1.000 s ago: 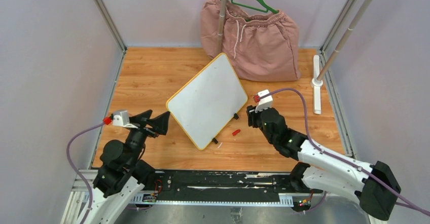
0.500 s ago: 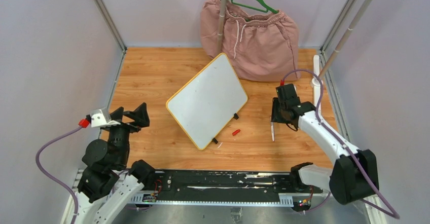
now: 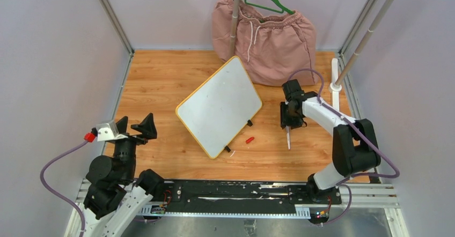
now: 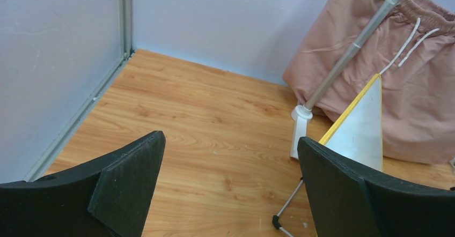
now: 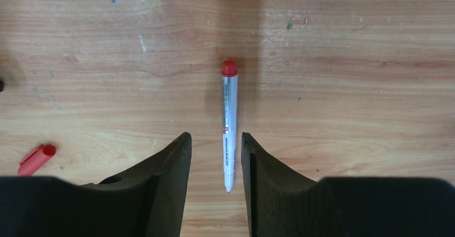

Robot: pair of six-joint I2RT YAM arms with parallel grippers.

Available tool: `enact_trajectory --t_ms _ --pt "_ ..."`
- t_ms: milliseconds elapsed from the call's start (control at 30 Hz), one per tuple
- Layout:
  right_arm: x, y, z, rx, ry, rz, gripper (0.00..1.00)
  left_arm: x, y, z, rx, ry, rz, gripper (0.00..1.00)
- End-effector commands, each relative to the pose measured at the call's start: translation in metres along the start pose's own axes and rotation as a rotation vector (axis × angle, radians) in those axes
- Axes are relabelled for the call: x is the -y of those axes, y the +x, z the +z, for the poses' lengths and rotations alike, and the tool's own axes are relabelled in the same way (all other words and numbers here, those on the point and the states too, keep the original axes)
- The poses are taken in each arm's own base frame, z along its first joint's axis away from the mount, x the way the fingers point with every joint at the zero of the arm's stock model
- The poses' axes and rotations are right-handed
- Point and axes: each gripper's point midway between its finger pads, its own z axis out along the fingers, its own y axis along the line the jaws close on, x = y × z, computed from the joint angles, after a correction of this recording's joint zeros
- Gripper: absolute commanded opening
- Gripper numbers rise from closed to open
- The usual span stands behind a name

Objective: Write a sentence on the whiteboard
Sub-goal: Pick up the whiteboard marker at the center of the board.

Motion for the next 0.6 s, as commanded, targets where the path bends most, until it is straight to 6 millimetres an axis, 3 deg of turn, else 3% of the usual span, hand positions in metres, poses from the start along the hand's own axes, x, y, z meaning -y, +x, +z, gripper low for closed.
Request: enact_trajectory --t_ms 0,333,567 --pt "0.008 0.0 0.005 -0.047 0.017 -0.001 0.43 -0.005 -0.016 -0.01 0.068 0.011 -0.031 1.0" --pt "0.012 0.008 0.03 -0.118 0.029 0.013 0.35 -0.002 -0.015 -0.009 0.07 0.028 -0.027 1.0" --pt "0.015 0.02 0.039 -0.147 0.032 0.021 0.17 -0.001 -0.018 -0.01 0.075 0.034 -0.044 1.0"
